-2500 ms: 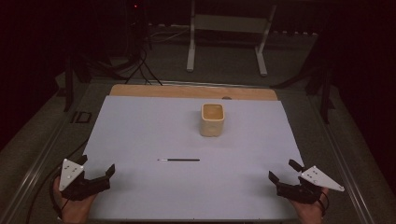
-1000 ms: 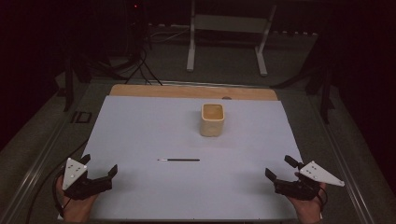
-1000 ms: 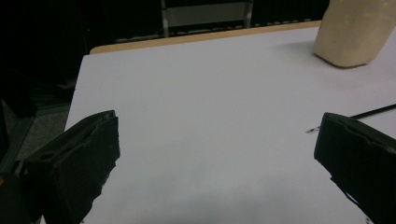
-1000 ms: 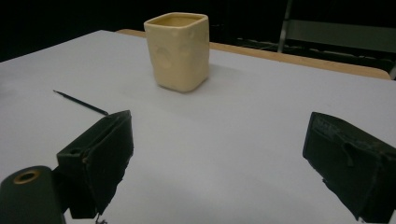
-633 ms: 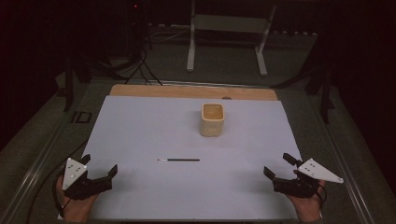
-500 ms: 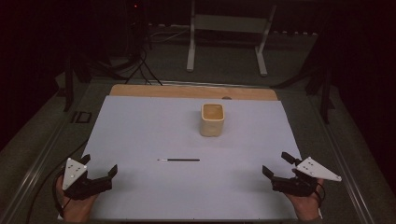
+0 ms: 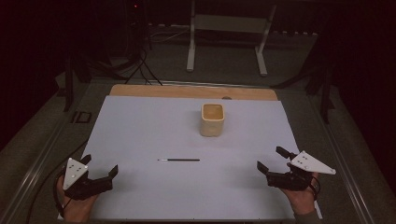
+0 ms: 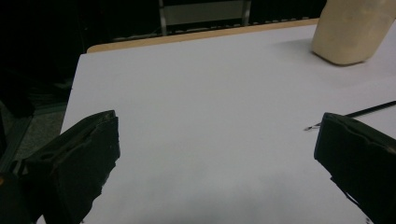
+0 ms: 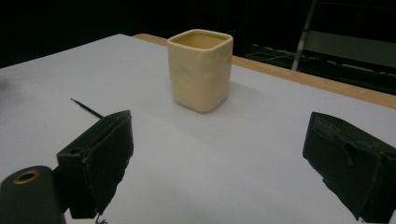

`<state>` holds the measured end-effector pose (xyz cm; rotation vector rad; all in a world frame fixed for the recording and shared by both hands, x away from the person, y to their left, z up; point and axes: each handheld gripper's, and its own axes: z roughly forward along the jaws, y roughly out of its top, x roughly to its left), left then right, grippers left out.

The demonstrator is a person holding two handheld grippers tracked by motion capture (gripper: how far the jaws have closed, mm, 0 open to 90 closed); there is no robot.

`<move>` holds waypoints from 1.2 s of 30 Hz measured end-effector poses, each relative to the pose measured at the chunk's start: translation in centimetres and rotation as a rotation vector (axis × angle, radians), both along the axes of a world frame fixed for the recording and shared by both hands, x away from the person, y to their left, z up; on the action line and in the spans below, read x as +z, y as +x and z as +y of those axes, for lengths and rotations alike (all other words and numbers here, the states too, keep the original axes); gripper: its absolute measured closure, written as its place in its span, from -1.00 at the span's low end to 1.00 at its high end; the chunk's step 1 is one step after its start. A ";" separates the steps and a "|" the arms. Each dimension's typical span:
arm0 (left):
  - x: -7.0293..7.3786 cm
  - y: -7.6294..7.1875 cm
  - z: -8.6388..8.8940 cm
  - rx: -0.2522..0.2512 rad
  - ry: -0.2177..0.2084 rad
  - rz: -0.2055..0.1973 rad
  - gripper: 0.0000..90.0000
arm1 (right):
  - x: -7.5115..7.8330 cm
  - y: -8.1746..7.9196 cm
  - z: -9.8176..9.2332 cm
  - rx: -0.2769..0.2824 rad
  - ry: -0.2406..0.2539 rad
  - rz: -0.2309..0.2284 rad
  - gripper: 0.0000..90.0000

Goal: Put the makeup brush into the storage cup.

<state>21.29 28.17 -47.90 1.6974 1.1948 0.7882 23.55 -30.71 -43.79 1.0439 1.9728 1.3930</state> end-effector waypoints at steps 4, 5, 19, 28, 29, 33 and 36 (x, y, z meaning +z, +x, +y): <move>0.0 0.0 0.0 -0.001 0.000 0.000 -0.97 | 0.5 0.4 0.3 0.010 -0.003 -0.010 -0.81; 0.0 0.0 0.0 -0.002 0.000 0.001 -0.97 | 0.5 0.5 0.3 0.011 -0.006 -0.011 -0.81; 0.0 0.0 -0.1 -0.005 0.002 0.002 -0.97 | 2.1 1.8 1.5 0.048 -0.022 -0.038 -0.81; -0.1 0.1 -0.1 -0.007 0.002 0.003 -0.97 | 2.7 2.8 2.4 0.073 -0.035 -0.044 -0.81; -0.1 0.1 -0.1 -0.008 0.002 0.003 -0.97 | 2.8 2.9 2.5 0.077 -0.036 -0.044 -0.81; -0.1 0.1 -0.2 -0.008 0.001 0.003 -0.97 | 2.9 3.3 2.9 0.090 -0.036 -0.045 -0.81; -0.1 0.1 -0.2 -0.009 0.001 0.003 -0.97 | 2.9 3.7 3.2 0.104 -0.035 -0.041 -0.81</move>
